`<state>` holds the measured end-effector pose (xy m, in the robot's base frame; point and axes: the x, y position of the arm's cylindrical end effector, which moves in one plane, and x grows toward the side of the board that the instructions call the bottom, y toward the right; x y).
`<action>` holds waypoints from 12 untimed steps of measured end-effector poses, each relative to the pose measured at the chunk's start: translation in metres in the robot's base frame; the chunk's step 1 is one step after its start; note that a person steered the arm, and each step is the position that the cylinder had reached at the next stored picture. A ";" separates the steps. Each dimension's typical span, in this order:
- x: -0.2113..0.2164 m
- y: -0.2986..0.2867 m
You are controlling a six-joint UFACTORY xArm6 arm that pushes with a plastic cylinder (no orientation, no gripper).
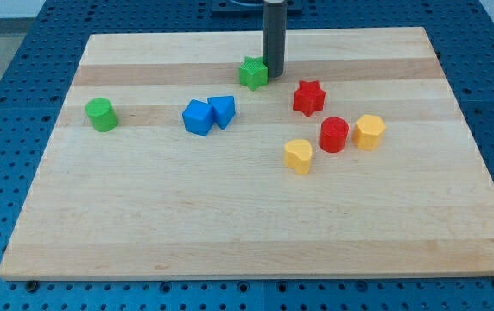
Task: Keep green star below green circle
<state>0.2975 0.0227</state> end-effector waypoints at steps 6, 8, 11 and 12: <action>0.005 -0.110; 0.033 -0.130; 0.063 -0.182; 0.071 -0.199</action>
<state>0.3686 -0.1768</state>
